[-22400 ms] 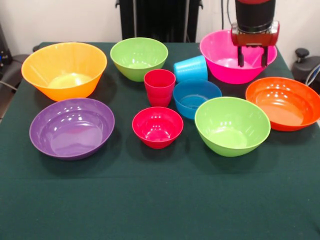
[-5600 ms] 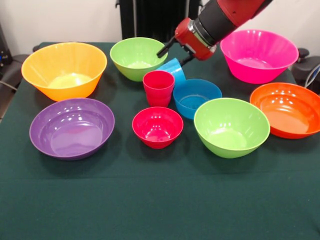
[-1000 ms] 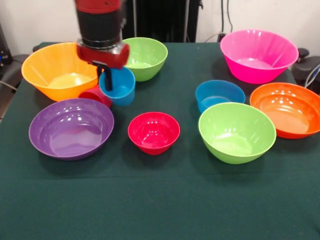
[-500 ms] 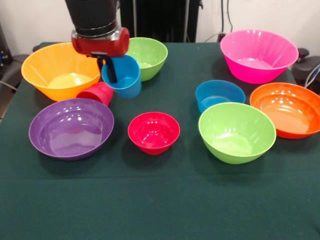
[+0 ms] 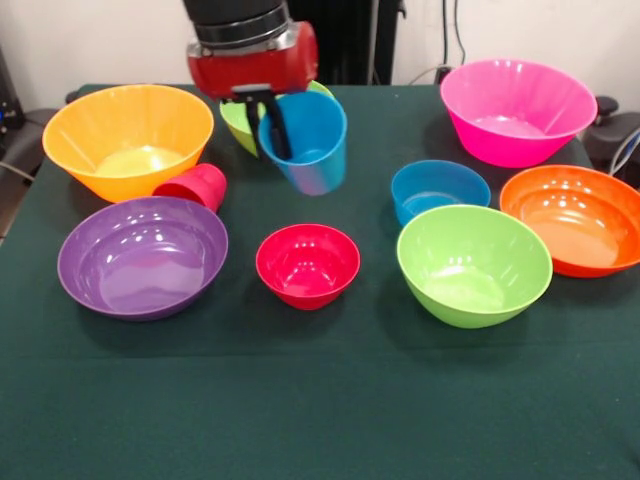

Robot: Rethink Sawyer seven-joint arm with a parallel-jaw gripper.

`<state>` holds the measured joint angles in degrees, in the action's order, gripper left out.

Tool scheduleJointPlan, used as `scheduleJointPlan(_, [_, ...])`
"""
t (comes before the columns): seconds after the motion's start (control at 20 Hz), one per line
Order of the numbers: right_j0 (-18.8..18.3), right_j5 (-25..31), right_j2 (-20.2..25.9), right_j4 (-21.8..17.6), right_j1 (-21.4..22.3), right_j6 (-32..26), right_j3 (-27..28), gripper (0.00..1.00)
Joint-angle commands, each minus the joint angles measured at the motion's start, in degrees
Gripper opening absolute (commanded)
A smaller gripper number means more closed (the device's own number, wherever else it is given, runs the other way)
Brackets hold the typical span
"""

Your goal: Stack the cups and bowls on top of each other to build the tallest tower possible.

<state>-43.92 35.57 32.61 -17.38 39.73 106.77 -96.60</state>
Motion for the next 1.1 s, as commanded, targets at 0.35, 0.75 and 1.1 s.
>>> scheduleJointPlan(0.35, [6.9, -1.3, 1.0, -6.6, -2.7, -5.7, 9.7, 0.00])
scheduleJointPlan(0.75, [9.3, -3.5, -0.6, -13.3, -9.2, -7.4, 19.4, 0.00])
scheduleJointPlan(1.1, [8.8, -4.0, 0.4, -16.1, -10.5, -9.2, 22.0, 0.00])
